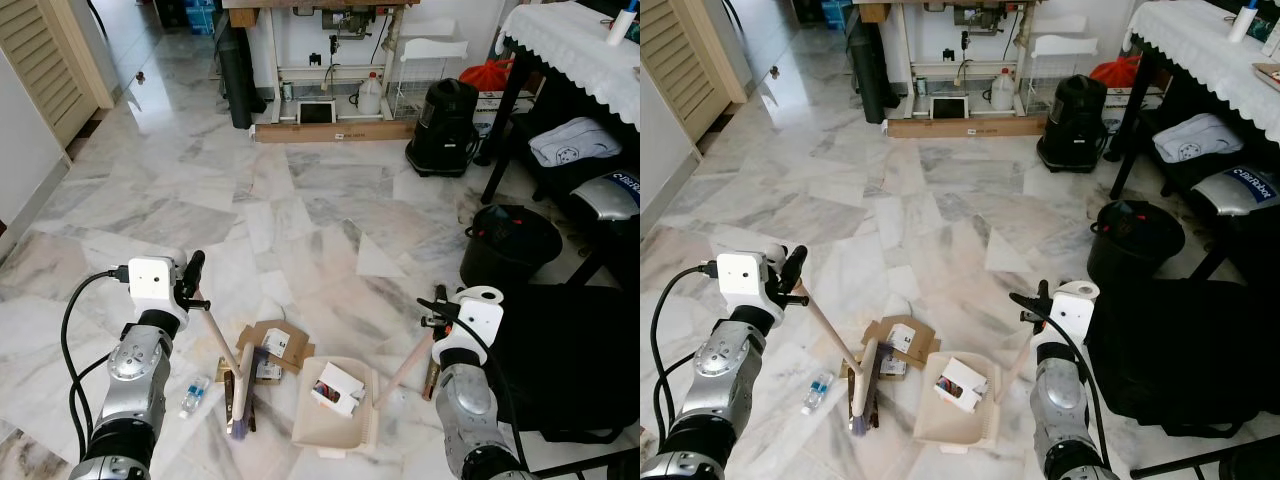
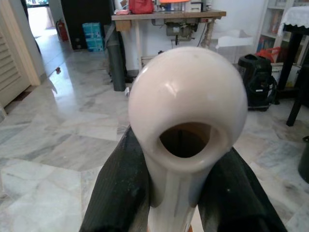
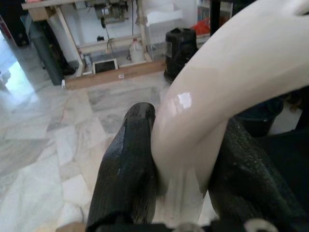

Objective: Sweep floor

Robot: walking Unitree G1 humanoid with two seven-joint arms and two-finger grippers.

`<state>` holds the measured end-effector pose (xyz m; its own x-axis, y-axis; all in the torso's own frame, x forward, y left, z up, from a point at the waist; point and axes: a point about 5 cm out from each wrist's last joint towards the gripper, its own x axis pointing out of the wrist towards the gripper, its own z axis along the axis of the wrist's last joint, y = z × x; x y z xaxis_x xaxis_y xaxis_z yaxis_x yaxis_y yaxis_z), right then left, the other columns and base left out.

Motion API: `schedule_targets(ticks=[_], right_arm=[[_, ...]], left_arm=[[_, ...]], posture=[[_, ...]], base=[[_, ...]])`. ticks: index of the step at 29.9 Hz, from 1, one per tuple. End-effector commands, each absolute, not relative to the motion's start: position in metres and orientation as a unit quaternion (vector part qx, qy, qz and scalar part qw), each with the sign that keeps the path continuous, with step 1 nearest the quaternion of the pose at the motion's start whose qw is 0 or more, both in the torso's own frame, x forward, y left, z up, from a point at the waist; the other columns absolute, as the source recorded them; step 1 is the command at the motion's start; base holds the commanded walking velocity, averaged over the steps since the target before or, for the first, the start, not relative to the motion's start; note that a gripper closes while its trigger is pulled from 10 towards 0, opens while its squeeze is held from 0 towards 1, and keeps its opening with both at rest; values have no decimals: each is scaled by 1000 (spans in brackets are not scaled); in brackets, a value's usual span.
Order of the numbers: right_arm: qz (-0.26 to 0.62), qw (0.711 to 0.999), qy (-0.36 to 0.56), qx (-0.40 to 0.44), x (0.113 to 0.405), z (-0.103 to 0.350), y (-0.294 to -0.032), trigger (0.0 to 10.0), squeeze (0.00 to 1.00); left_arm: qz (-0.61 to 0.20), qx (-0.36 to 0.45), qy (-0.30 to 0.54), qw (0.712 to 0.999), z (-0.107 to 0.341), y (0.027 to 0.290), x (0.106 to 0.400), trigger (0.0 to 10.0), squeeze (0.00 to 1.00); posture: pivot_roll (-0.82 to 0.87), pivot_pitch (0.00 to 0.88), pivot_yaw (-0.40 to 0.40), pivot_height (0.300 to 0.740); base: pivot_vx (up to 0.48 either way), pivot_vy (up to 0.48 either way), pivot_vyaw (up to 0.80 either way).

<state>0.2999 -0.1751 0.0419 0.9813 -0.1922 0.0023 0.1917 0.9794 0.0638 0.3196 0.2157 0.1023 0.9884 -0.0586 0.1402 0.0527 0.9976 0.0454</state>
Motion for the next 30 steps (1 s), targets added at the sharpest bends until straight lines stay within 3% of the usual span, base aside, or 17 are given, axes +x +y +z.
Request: schedule_targets(ticks=[1,13,20,30], right_arm=[[-103,992,-60,35,309,63,-179,10000,0],[-108,985,-133,35,321,98,-184,10000,0],[-87,989,-119,24,319,94,-178,10000,0],[-68,991,-111,38,317,91,-165,10000,0]], left_arm=[[-27,31,-88,995,108,214,323,10000,0],[-42,41,-163,985,129,185,324,10000,0],[-33,53,-194,979,141,187,320,10000,0],[-5,64,-191,980,140,205,305,10000,0]], posture=[[-18,0,28,740],[-26,0,-6,740],[4,0,-28,740],[33,0,-39,740]], base=[[0,0,0],[0,0,0],[0,0,0],[0,0,778]])
